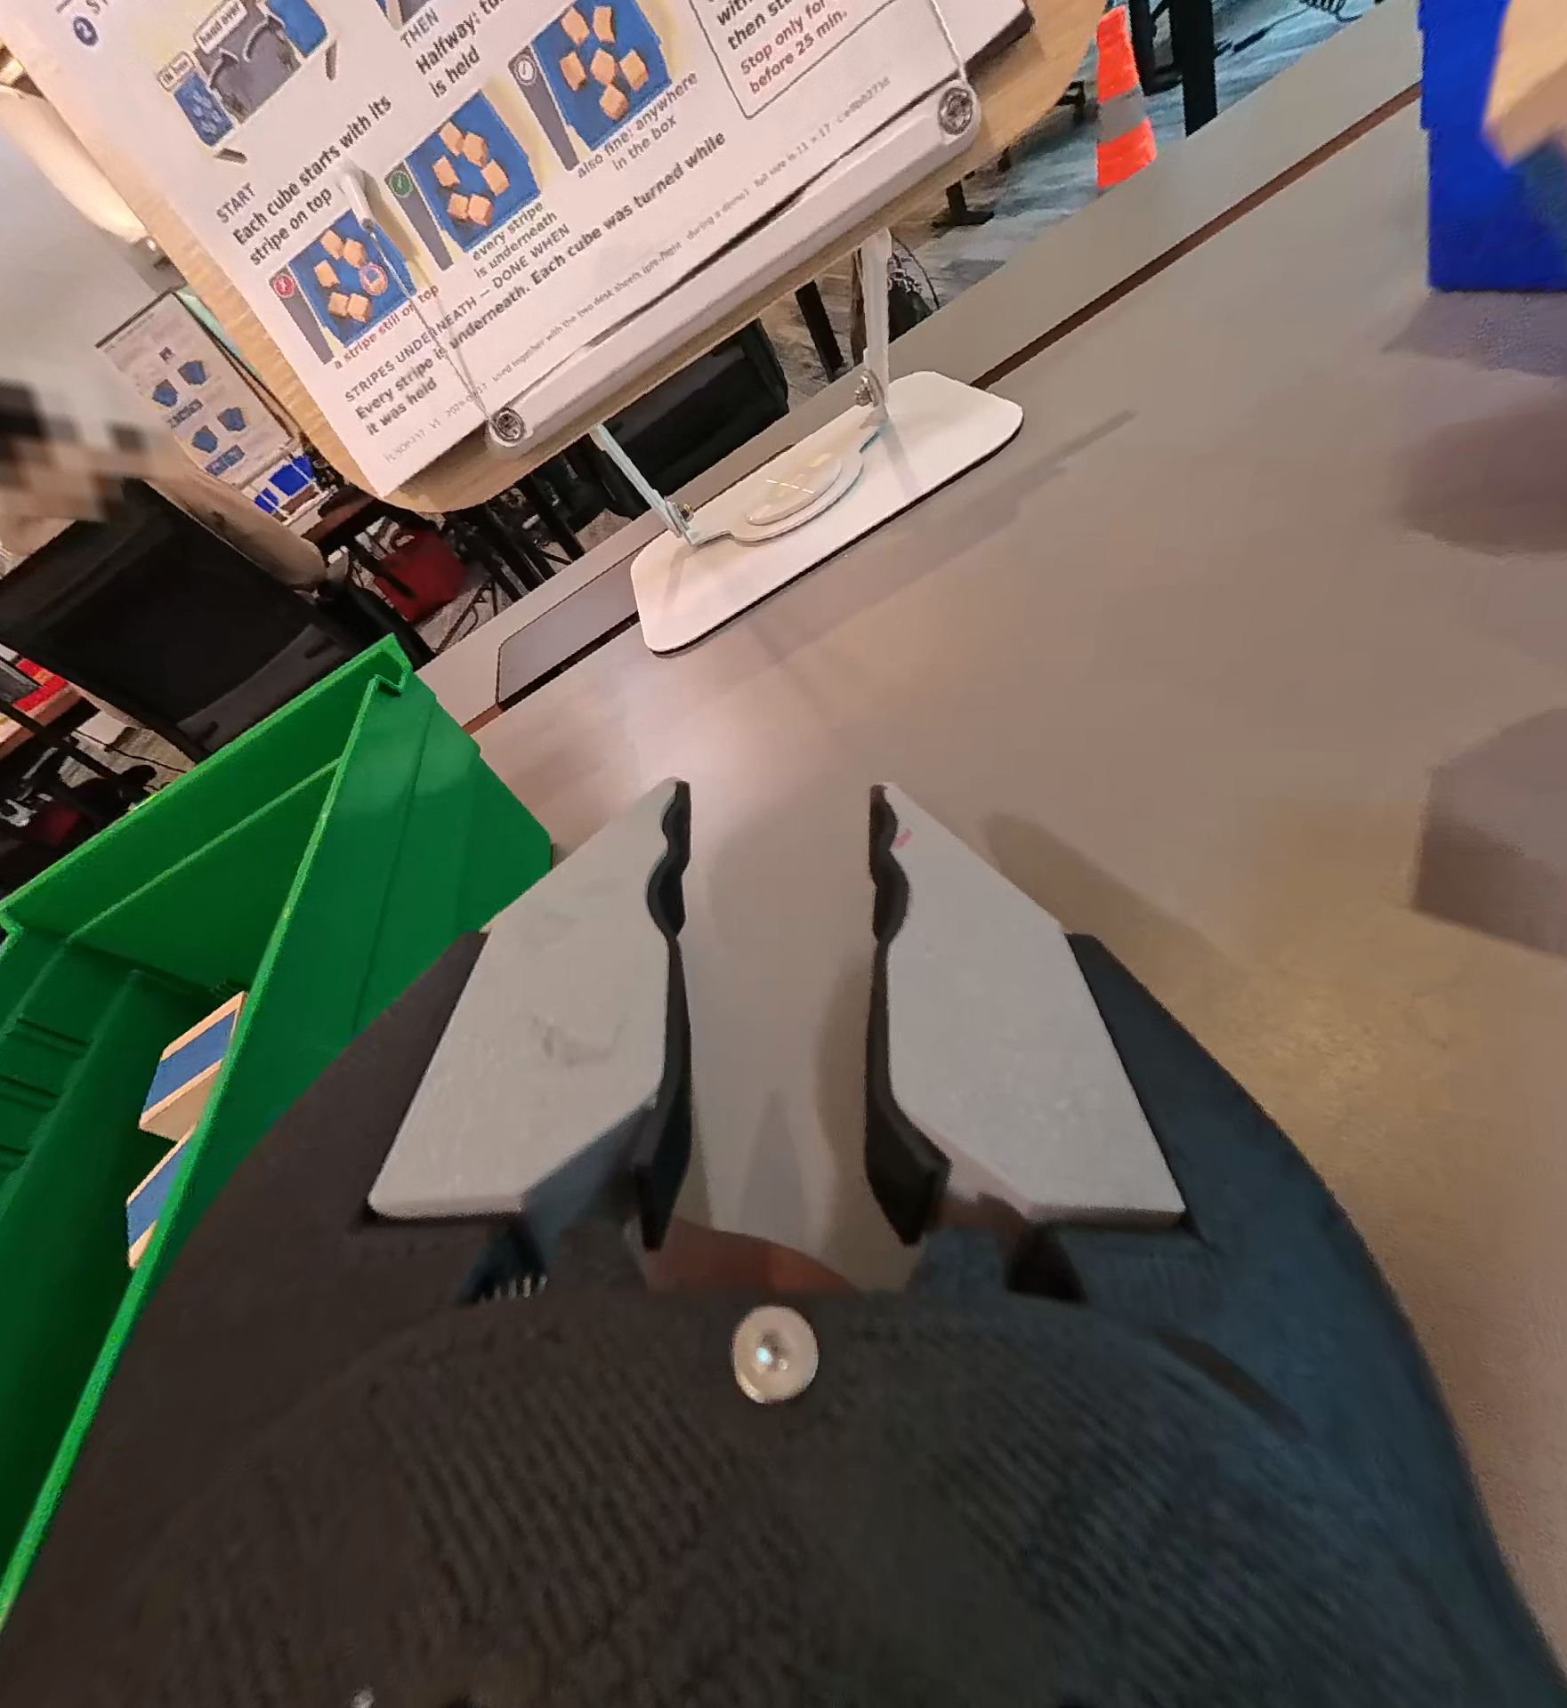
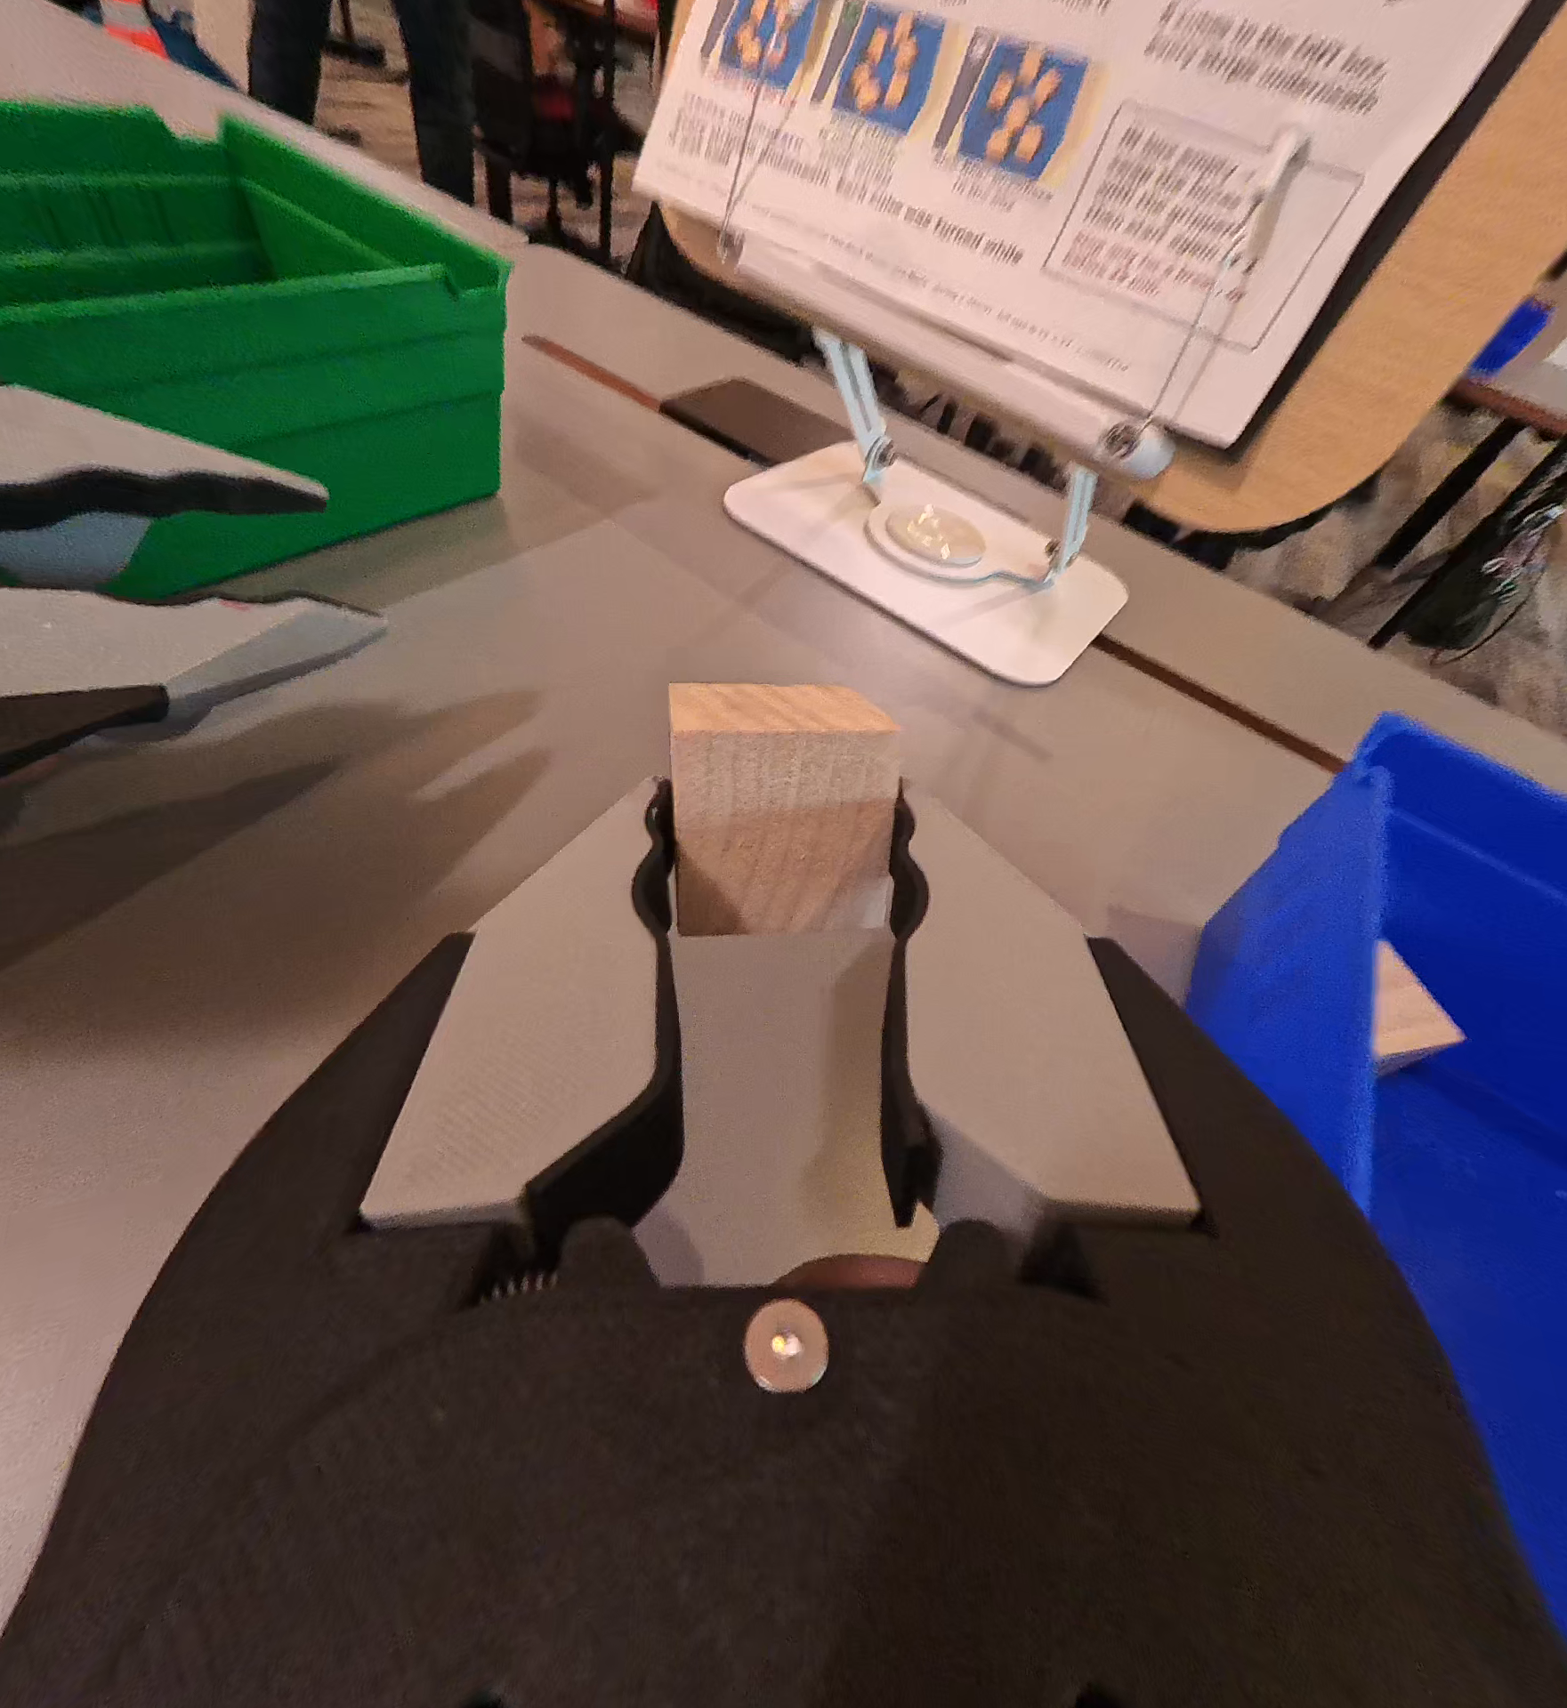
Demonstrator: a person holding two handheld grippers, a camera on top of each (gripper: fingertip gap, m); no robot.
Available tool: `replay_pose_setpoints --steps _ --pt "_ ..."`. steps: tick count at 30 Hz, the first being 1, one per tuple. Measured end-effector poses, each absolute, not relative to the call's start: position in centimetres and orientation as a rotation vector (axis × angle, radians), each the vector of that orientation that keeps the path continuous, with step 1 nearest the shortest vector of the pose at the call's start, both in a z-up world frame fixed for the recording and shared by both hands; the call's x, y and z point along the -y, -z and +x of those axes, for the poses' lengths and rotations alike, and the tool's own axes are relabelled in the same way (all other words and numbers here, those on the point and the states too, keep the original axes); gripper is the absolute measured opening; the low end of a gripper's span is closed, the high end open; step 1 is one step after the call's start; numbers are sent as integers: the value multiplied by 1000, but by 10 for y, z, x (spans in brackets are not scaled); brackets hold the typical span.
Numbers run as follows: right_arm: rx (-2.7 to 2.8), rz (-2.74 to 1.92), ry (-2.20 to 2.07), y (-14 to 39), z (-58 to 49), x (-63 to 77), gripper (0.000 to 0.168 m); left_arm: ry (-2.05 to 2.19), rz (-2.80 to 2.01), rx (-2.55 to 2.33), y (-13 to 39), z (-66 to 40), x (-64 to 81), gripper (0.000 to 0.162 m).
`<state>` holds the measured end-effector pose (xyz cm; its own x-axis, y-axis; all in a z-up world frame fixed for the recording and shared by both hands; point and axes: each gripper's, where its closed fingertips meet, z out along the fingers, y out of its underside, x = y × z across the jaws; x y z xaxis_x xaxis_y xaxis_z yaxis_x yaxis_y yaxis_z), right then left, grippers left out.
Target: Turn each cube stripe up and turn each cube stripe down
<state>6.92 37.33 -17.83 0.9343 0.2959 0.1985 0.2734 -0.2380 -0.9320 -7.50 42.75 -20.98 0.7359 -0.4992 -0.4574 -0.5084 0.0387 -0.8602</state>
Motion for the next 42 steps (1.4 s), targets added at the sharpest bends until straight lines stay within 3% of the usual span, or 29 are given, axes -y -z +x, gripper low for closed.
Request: replay_pose_setpoints --steps 11,15,21,29,37,42 --pt "310 -1627 -338 54 84 -317 44 6 -1589 -855 211 -73 -426 43" --pt "215 -1669 -68 40 157 -327 44 16 -1588 -859 210 -72 -424 43" --pt "22 -2030 202 123 297 -380 44 21 -1585 -871 211 -69 -422 43" --pt "-9 -2384 292 228 351 -408 44 20 -1599 -856 211 -73 -425 43" --pt "-24 -2616 328 267 370 -411 52 16 -1601 -868 213 -72 -425 43" --pt "-13 -2504 346 239 363 -414 53 24 -1605 -864 213 -73 -426 43"
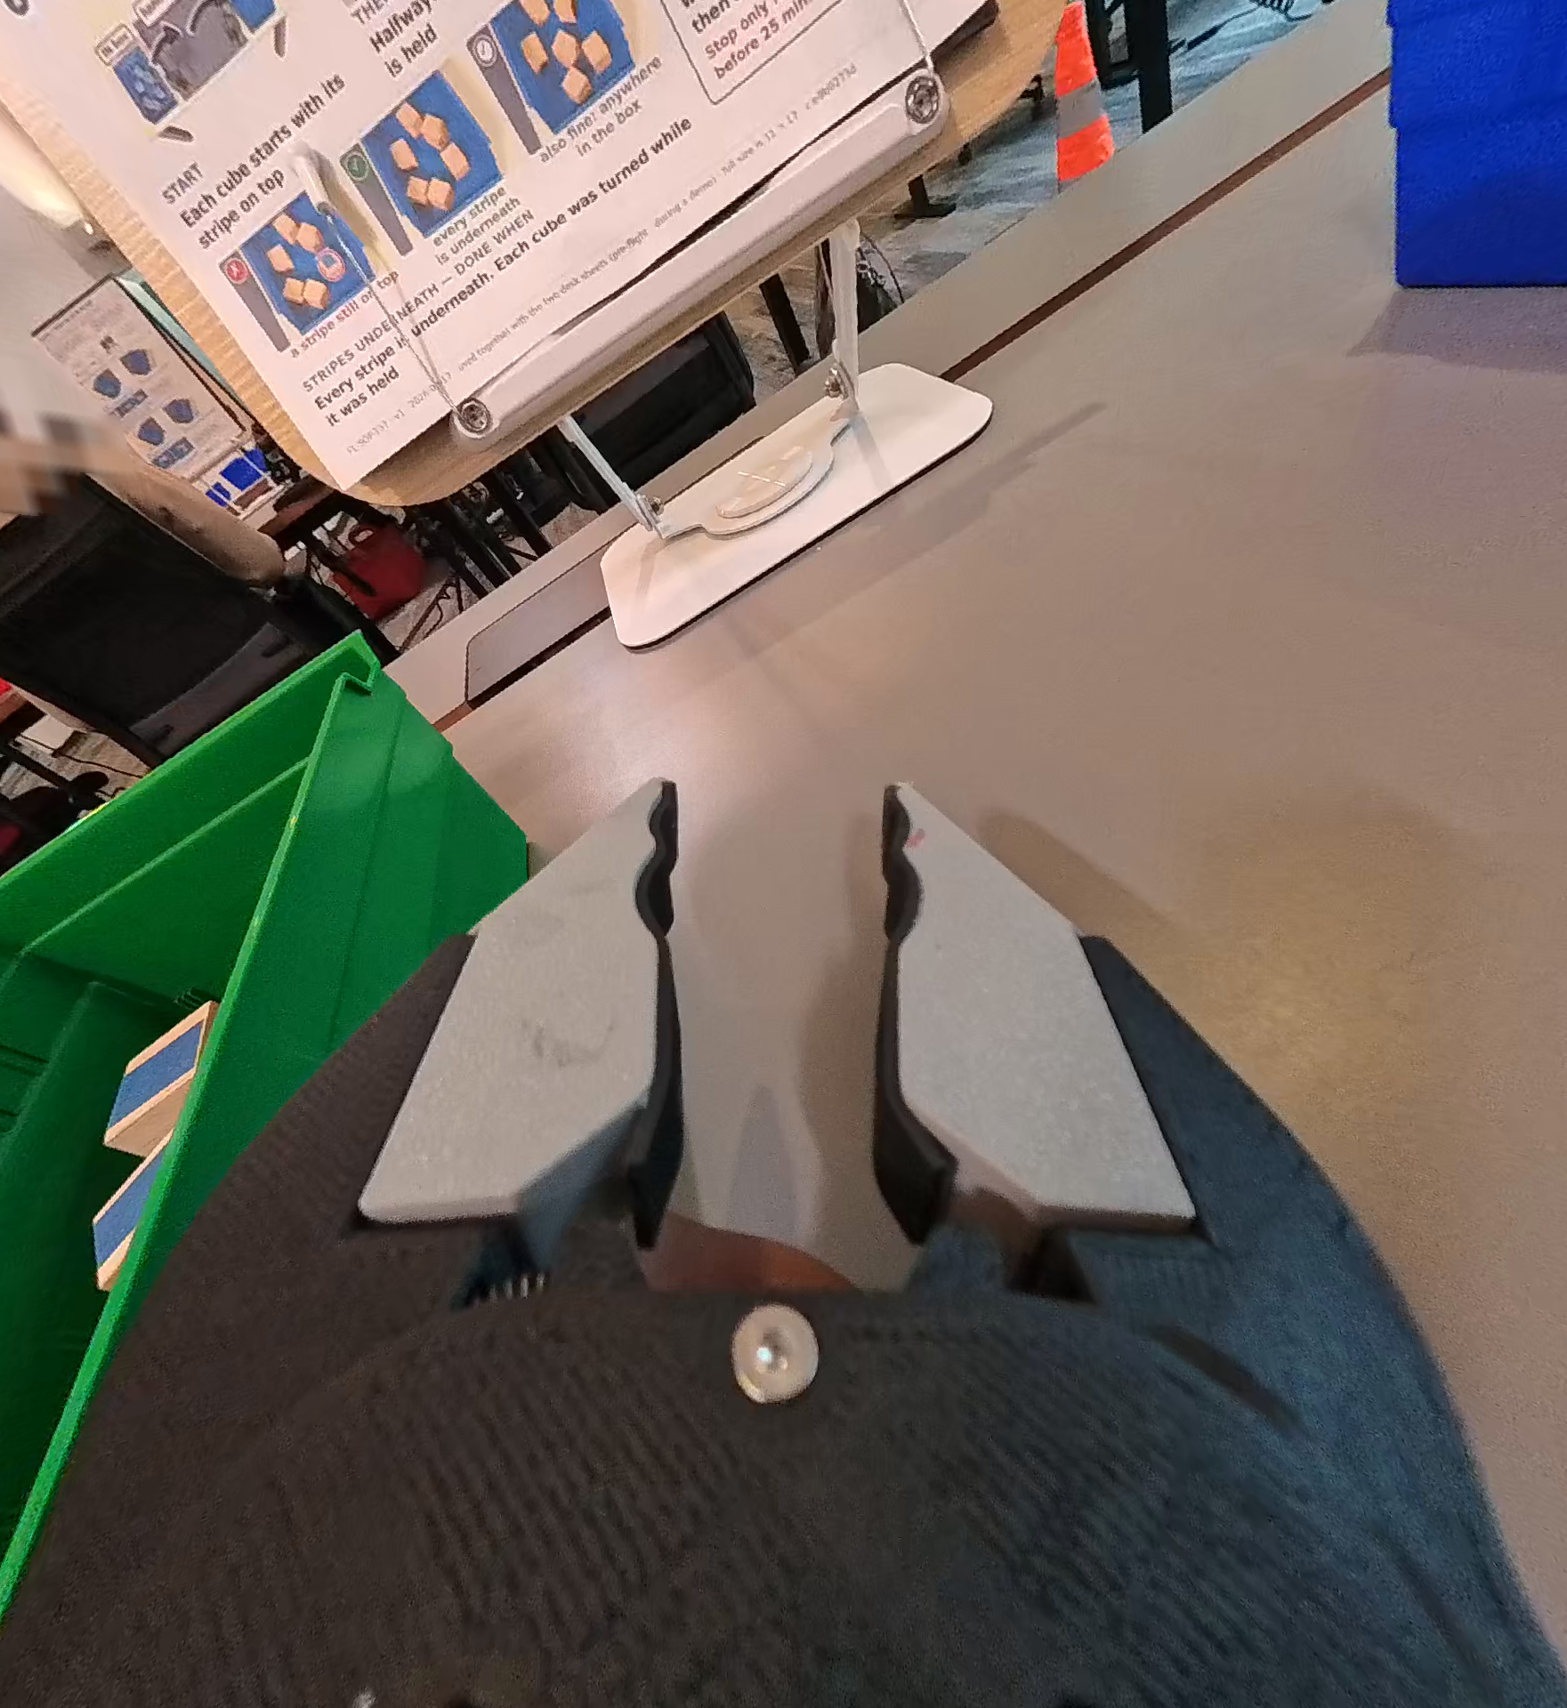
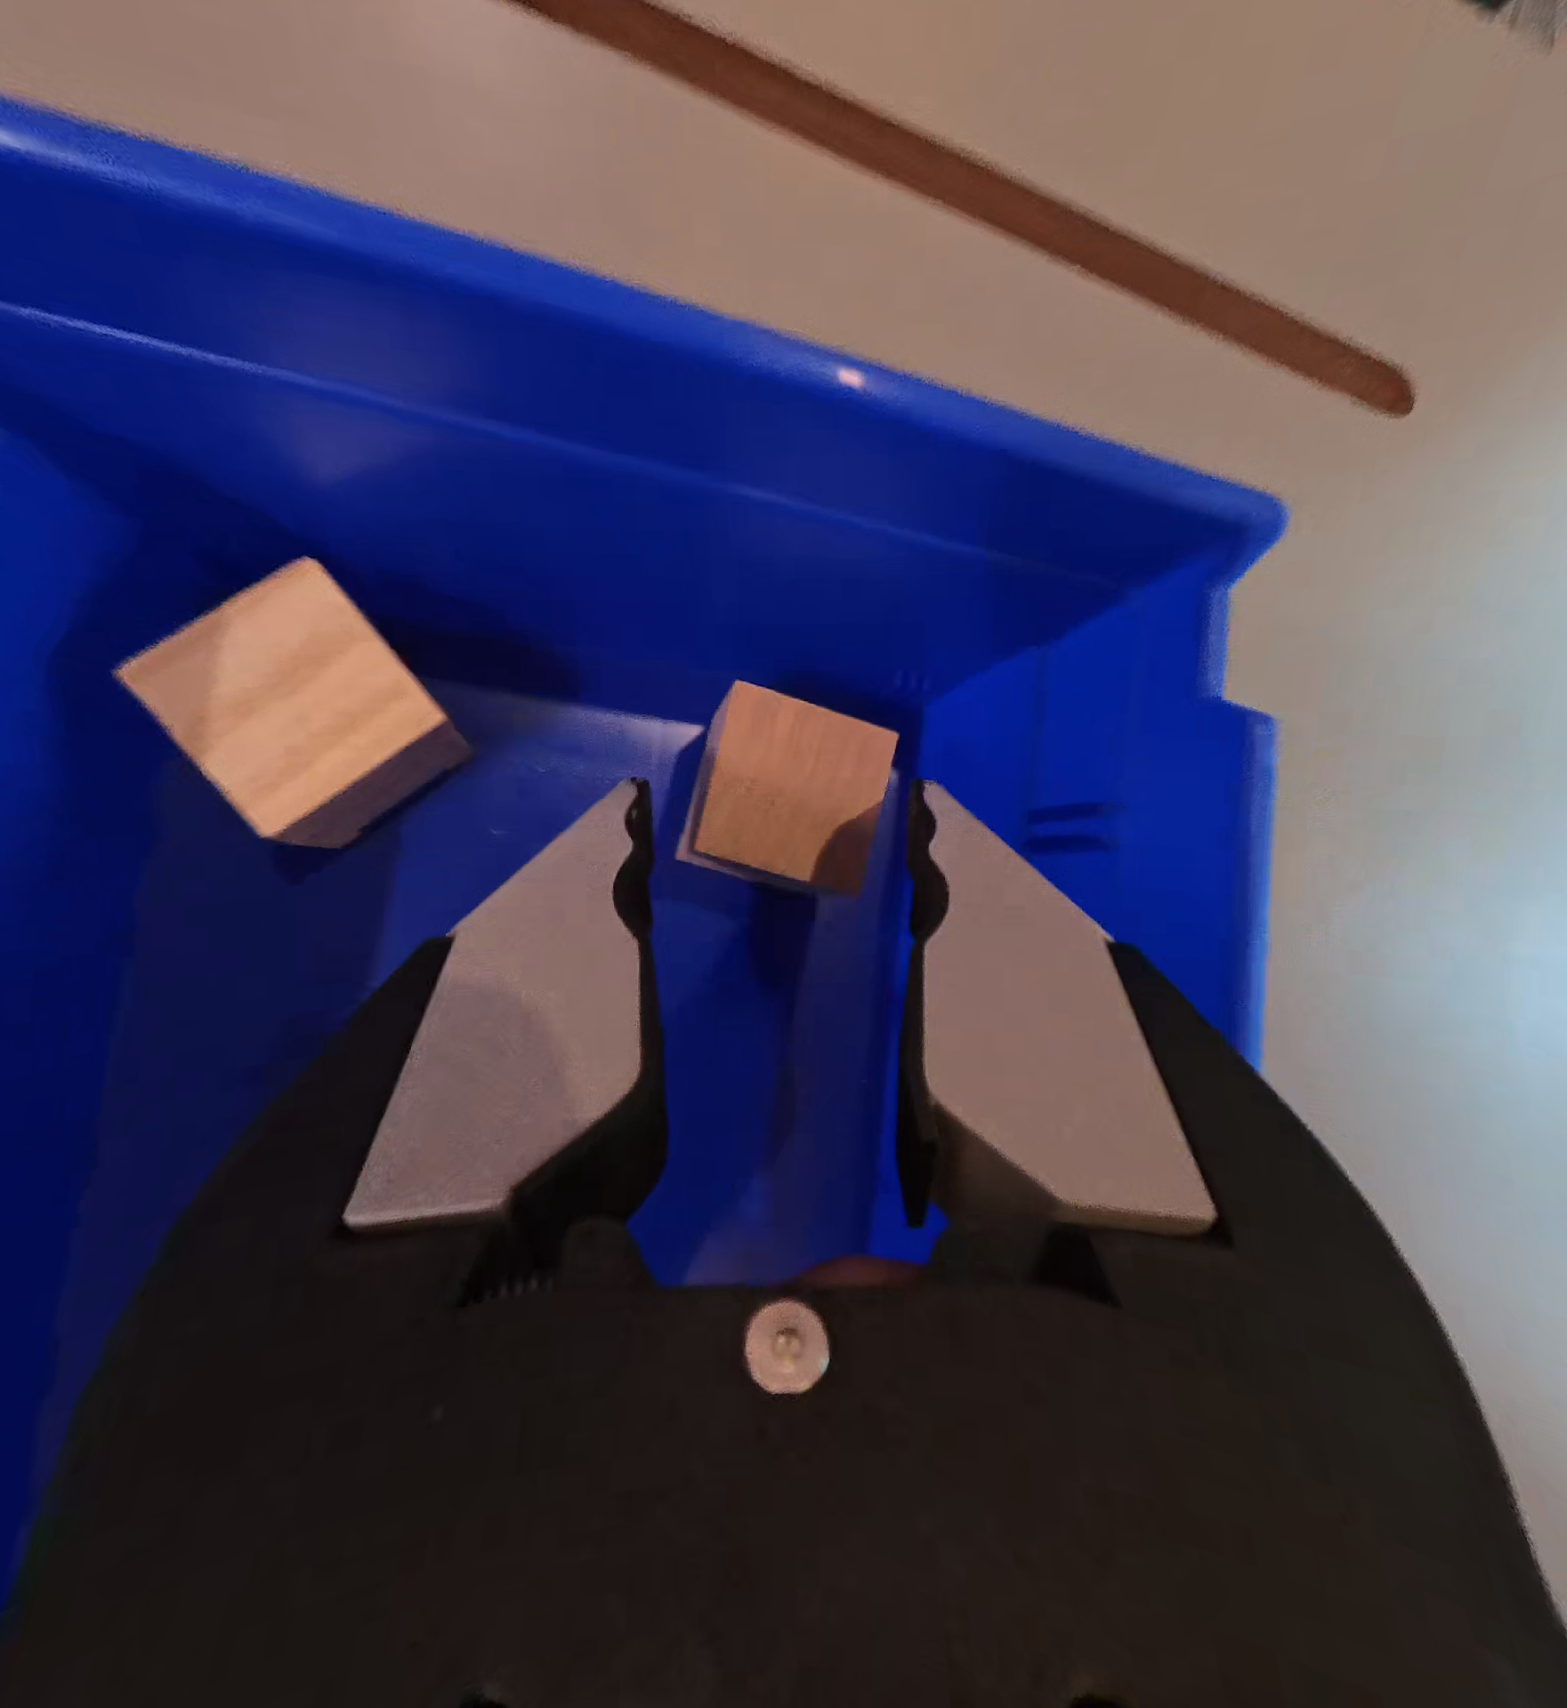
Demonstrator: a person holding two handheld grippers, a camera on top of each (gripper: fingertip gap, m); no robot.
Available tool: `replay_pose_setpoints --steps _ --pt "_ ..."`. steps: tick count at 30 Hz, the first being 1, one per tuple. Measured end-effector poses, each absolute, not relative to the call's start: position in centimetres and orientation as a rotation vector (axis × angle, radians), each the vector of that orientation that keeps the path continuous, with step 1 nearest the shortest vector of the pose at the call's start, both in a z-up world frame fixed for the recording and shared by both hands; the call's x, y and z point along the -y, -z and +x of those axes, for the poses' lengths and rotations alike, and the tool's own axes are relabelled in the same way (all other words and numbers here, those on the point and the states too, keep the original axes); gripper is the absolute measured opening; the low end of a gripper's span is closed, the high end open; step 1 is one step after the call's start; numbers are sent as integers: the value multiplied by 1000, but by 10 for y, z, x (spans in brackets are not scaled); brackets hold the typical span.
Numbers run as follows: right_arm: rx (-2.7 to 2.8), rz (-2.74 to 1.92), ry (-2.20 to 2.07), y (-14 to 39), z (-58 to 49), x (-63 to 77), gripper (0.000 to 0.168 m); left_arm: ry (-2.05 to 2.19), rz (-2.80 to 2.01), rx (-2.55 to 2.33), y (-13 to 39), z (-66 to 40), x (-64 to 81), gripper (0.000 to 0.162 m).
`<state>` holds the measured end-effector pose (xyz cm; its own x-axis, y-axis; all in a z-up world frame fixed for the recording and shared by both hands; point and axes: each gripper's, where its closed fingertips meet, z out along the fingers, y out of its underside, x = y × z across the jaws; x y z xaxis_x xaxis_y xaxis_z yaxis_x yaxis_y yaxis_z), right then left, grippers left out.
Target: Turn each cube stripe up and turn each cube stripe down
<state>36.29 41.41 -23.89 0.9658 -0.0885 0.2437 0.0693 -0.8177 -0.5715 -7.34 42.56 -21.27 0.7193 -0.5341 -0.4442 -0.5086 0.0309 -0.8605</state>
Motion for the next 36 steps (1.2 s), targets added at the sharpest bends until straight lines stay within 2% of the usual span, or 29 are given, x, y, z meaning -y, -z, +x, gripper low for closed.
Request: replay_pose_setpoints --steps 5,11,14,18,22,28,31,36 --pt "64 -2318 296 177 316 -408 57 21 -1605 -882 214 -71 -424 45" --pt "274 -2015 112 106 186 -392 59 41 -1615 -878 215 -71 -424 52" --pt "389 -1955 14 121 118 -390 59 48 -1624 -878 216 -72 -426 57" --pt "475 -1948 -22 177 58 -402 58 71 -1622 -886 215 -72 -425 63" --pt "552 -2002 -24 220 30 -408 56 123 -1628 -901 216 -71 -422 72" --pt "587 -2009 78 240 43 -408 54 264 -1691 -905 213 -66 -407 74" --pt "549 -2043 -60 244 40 -403 55 368 -1629 -989 180 -66 -377 71" --pt "563 -2064 -179 249 31 -399 54 734 -1533 -1450 121 -86 -312 60"
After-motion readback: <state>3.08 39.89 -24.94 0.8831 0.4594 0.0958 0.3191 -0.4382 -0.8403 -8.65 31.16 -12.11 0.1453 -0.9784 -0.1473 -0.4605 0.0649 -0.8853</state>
